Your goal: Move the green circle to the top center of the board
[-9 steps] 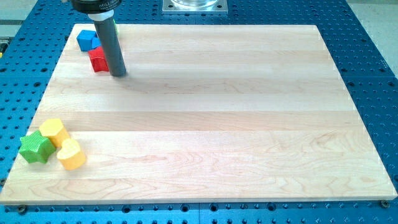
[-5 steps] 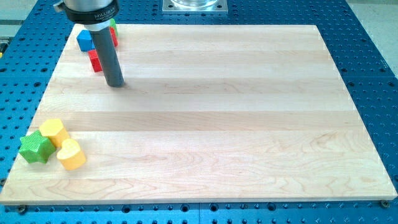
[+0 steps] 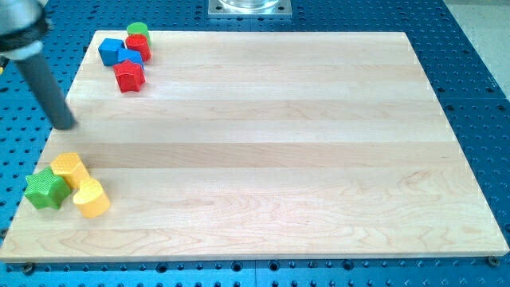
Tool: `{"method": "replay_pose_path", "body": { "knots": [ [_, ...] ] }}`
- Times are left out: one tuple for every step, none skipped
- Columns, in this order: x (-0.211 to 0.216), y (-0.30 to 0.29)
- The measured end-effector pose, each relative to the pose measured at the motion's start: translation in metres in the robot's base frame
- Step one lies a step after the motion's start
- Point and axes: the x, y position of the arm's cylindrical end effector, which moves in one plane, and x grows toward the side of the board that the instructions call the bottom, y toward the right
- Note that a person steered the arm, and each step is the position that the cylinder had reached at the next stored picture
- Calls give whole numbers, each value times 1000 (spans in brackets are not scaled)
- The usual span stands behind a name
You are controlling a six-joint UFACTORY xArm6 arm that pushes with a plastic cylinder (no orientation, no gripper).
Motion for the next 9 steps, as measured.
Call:
{"method": "replay_pose_path", "body": {
  "knots": [
    [-27, -1],
    [-98, 10],
    [-155, 43],
    [-203, 67],
    [-212, 41],
    [-219, 52],
    [-214, 114],
    [-205, 175],
    [-201, 163]
  ]
}}
